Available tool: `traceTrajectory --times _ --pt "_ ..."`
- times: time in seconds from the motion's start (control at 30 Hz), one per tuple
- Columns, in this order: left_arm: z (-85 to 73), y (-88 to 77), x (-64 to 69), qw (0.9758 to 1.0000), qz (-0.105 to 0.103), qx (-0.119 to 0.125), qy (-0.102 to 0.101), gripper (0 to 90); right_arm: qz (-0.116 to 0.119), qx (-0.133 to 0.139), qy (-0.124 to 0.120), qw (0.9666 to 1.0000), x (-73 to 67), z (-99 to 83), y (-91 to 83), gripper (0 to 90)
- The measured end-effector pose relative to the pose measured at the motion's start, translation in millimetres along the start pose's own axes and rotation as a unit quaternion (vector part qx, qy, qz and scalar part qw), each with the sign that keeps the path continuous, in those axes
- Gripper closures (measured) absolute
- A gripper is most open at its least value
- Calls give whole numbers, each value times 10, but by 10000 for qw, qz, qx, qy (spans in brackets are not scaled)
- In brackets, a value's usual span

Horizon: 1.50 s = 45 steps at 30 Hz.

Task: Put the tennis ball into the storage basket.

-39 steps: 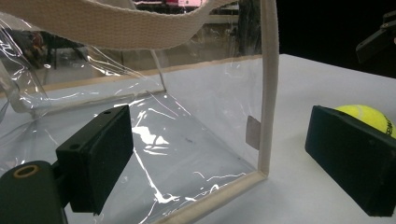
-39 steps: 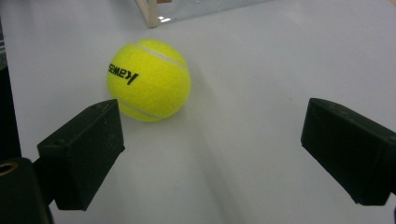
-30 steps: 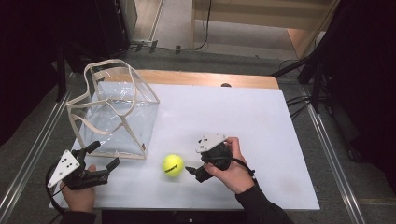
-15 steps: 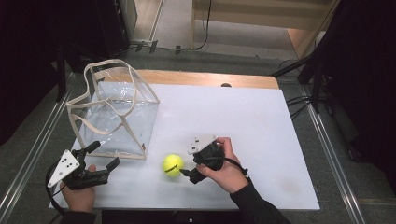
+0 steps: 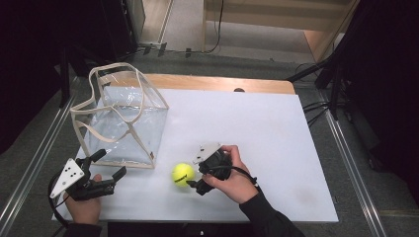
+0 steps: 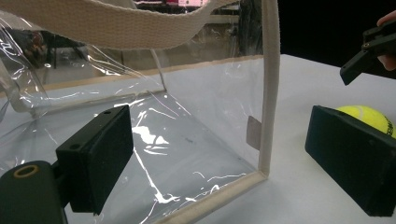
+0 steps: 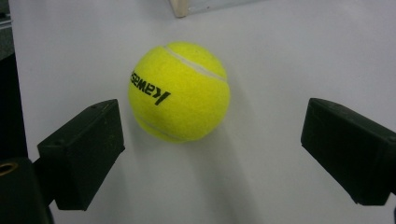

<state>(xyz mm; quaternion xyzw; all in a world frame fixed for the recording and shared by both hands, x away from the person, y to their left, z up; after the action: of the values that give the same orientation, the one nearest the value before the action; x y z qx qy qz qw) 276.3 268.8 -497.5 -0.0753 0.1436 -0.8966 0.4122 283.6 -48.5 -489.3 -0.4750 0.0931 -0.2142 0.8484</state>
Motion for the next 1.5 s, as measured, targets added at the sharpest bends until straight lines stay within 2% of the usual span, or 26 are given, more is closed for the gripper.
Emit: traceTrajectory --times 0.73,1.0,1.03,1.1,1.17,1.23,1.47,1.5 --pt "-1 2 -6 10000 4 -14 -8 83 196 -258 -105 9994 -68 73 148 47" --pt "0 1 -6 10000 -1 1 -24 83 290 -387 -194 9986 -107 104 208 48" --pt "0 1 -7 10000 0 -1 -24 83 305 -351 -260 9986 -104 112 223 48" --pt "0 1 -7 10000 3 2 -19 84 318 -427 -212 9984 -114 109 234 48" --pt "1 2 -5 10000 8 8 -25 83 328 -409 -294 9982 -107 118 256 48" --pt "2 2 -5 10000 2 15 -30 83 346 -474 -234 9980 -119 115 264 48" --pt "4 4 -6 10000 -5 39 -48 83 431 -526 -407 9969 -130 136 317 48" --pt "4 4 -6 10000 -3 42 -50 83 419 -599 -323 9968 -139 131 315 48"
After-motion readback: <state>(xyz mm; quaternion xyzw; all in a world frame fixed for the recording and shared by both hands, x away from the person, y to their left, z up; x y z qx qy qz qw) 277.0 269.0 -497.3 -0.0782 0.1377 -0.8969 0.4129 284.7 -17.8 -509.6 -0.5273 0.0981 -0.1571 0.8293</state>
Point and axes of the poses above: each handheld gripper's, and its own axes: y roughly forward along the jaws, z roughly out of its top, x roughly to its right, the point moved 5 cm from there along y, roughly forward along the jaws, and after that the axes turned 8 degrees about -x, right-handed, at the moved point
